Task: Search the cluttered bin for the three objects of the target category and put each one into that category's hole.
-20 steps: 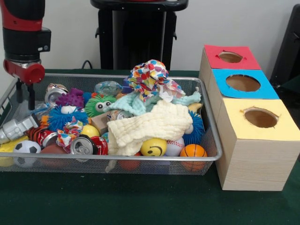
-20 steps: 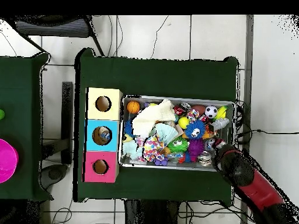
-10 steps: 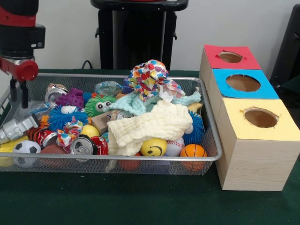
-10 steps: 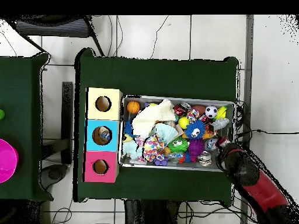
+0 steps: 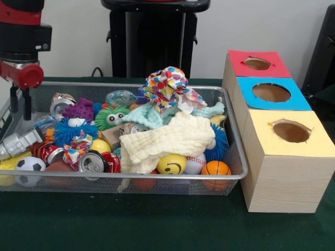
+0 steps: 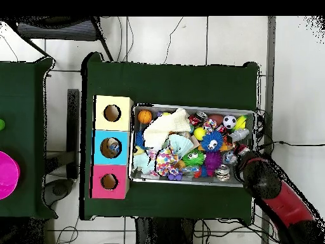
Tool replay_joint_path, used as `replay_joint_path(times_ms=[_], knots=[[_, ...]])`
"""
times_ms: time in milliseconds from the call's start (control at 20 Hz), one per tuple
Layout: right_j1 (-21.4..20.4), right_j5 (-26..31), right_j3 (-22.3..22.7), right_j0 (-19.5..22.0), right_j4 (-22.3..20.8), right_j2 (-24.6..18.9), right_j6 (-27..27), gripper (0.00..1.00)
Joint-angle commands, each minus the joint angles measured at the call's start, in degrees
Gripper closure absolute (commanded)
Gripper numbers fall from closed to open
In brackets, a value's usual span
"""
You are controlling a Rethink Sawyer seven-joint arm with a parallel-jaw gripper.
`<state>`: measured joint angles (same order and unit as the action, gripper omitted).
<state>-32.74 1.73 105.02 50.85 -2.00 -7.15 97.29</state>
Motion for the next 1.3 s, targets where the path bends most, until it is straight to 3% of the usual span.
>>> replay_joint_path(times_ms=[50, 350, 750, 1000, 1300], knots=[[0.5, 4.5, 2.6, -2.9, 3.2, -4.9, 10.9, 0.00], [1.5, 5.0, 2.2, -5.0, 3.2, -4.5, 10.0, 0.00], [3.9, 8.5, -0.7, -6.8, 2.2, -0.5, 7.0, 0.00], [5.2, 11.5, -3.7, -9.0, 1.2, 4.3, 5.3, 0.00], [3.6, 13.5, -3.9, -12.3, -0.5, 10.5, 5.2, 0.00]])
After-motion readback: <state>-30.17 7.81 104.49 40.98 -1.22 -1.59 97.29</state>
